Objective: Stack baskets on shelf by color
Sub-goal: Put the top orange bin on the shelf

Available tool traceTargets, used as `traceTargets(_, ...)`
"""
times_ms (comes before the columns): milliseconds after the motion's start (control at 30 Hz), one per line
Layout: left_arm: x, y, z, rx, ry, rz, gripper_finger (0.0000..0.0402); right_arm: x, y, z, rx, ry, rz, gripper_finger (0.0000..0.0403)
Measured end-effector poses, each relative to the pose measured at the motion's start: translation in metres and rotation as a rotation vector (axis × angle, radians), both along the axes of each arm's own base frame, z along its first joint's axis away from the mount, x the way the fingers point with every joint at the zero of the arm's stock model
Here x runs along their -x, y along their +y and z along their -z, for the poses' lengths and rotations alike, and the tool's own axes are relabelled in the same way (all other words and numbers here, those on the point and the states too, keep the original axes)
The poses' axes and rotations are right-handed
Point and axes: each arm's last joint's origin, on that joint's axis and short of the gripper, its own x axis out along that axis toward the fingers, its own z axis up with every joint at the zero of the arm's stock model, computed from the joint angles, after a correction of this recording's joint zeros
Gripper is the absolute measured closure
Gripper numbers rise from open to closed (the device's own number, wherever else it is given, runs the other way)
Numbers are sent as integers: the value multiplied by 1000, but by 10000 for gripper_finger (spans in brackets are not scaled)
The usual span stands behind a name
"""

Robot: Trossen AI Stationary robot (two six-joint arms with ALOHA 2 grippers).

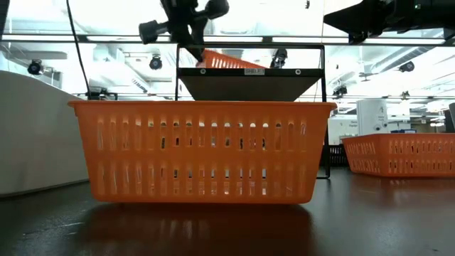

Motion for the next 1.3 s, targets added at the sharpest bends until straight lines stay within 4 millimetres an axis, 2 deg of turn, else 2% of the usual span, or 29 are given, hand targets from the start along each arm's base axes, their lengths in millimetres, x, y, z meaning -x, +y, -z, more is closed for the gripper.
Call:
traceTargets(233,-5,3,4,0,-24,-14,392,0,0,0,0,0,0,394)
traceTargets(500,-6,4,2,-16,-50,-25,325,0,0,0,0,0,0,394)
traceTargets(767,8,0,-15,-95,-98,-104,300,0,0,0,0,1,0,394)
traceTargets(867,17,-10,-25,27,-176,-195,300,0,0,0,-1,2,0,394)
traceTargets(933,24,-17,-30,167,-204,-225,302,0,0,0,-1,4,0,394)
traceTargets(1033,23,-27,-30,404,-249,-279,320,0,0,0,-1,5,0,394)
traceTargets(1167,7,-36,-14,591,-319,-444,367,0,0,0,-1,4,0,394)
traceTargets(1233,0,-40,2,615,-293,-482,391,0,0,0,-1,2,0,394)
traceTargets(1300,-6,-43,14,623,-285,-493,396,0,0,0,0,1,0,394)
